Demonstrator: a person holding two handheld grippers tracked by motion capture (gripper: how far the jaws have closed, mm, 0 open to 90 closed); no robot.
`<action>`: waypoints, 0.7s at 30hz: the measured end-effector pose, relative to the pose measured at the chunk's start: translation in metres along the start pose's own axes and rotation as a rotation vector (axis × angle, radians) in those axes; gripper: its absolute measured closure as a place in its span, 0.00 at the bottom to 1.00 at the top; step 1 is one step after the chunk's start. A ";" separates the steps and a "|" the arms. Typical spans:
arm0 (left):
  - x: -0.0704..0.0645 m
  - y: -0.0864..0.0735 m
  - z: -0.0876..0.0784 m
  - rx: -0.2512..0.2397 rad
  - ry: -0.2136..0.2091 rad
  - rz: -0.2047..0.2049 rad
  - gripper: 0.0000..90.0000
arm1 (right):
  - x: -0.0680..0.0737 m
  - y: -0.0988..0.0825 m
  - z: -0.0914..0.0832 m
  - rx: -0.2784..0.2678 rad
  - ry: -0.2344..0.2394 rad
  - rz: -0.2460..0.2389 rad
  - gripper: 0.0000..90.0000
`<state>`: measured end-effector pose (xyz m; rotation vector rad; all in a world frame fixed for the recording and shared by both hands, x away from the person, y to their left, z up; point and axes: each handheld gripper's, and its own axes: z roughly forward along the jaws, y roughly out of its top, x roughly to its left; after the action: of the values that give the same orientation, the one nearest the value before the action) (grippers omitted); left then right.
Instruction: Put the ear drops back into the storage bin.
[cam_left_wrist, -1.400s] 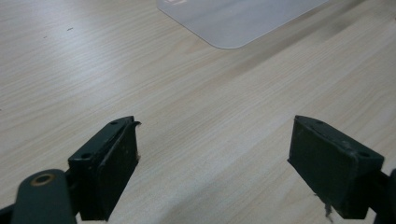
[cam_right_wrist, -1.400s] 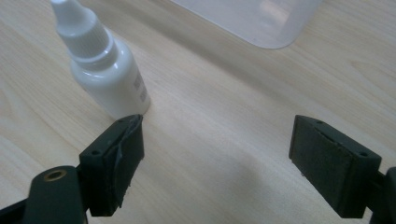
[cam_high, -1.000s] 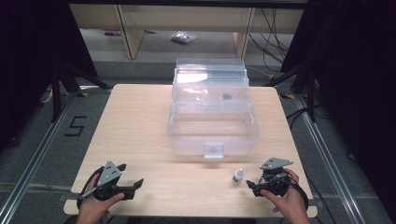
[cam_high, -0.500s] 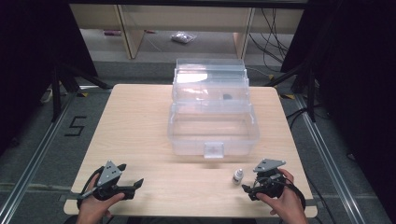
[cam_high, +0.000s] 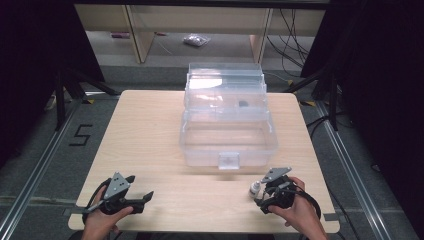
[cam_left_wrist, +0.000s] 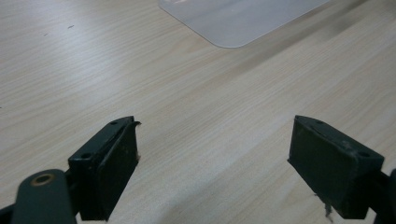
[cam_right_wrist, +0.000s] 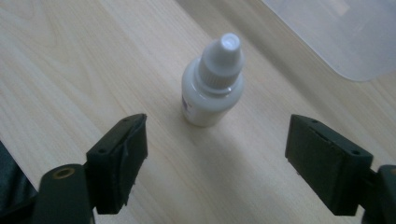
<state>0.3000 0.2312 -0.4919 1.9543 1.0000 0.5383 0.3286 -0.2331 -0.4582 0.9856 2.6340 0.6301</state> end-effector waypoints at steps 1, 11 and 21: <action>0.000 0.000 0.000 0.000 0.001 0.001 0.17 | 0.000 0.002 0.000 0.007 0.011 -0.005 0.27; 0.000 0.000 0.000 0.000 0.000 0.002 0.17 | -0.002 0.020 0.006 0.071 0.020 -0.066 0.35; 0.000 0.000 0.000 -0.007 -0.002 -0.003 0.17 | -0.002 0.033 0.013 0.115 0.033 -0.093 0.40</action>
<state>0.2998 0.2310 -0.4920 1.9467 0.9991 0.5375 0.3534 -0.2089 -0.4533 0.8842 2.7535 0.4835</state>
